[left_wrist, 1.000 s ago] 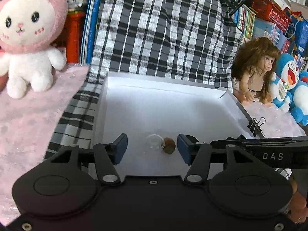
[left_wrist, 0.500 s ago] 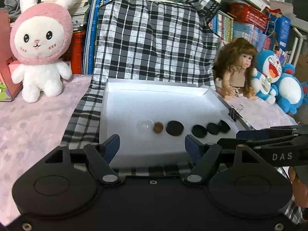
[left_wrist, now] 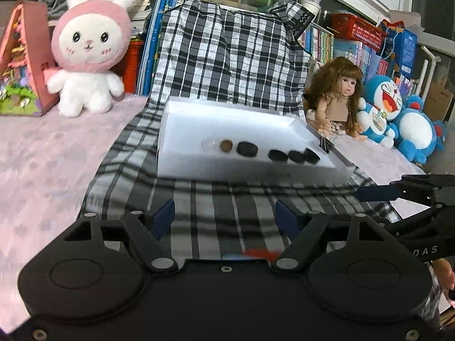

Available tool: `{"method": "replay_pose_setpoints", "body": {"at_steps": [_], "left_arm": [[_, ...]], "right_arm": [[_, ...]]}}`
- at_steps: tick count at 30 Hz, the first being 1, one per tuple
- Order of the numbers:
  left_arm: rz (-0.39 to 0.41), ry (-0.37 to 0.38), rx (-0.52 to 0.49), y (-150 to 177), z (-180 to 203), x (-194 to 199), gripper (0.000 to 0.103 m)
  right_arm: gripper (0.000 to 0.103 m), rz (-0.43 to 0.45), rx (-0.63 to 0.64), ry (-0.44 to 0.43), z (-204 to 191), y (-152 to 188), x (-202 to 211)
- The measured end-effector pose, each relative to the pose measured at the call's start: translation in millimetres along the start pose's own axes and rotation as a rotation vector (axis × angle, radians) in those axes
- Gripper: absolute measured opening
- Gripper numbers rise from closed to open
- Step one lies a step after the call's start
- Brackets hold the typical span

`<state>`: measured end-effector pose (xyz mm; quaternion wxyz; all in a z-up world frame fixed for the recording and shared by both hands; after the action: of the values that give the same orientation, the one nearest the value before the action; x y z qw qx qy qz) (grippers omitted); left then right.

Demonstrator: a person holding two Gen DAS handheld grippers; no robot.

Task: Organize rigid objects
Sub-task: 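Open both tools, release the objects and withdraw from the tray, then grasp the blue clip with the left tool while the right tool grasps a black binder clip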

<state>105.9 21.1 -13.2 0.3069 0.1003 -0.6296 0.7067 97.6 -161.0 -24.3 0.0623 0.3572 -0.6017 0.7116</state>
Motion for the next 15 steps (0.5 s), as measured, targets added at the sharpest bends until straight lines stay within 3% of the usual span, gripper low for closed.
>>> {"method": "replay_pose_setpoints", "body": {"at_steps": [5, 7, 11, 15], "left_arm": [[-0.017, 0.015, 0.03, 24, -4, 19, 0.067], [-0.03, 0.024, 0.017, 30, -4, 23, 0.057], [-0.062, 0.027, -0.051, 44, 4, 27, 0.05], [-0.052, 0.029, -0.1, 47, 14, 26, 0.049]], "right_arm": [[0.084, -0.025, 0.078, -0.044, -12, 19, 5], [0.084, -0.035, 0.096, -0.048, -17, 23, 5], [0.084, -0.051, 0.127, -0.042, -28, 26, 3], [0.081, -0.055, 0.108, -0.054, -34, 27, 0]]}}
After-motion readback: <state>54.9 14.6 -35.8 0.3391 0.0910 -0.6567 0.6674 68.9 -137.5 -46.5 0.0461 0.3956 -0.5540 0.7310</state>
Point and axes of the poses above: each gripper's, at about its wrist camera, not at the fingertips, and x roughly against the way its jaws point, z to its right, y to its underside, the point moved 7 cm from there along -x, roughly the way its jaws point, and after that the axes turned 1 degree about -x, right-handed, at the moved point
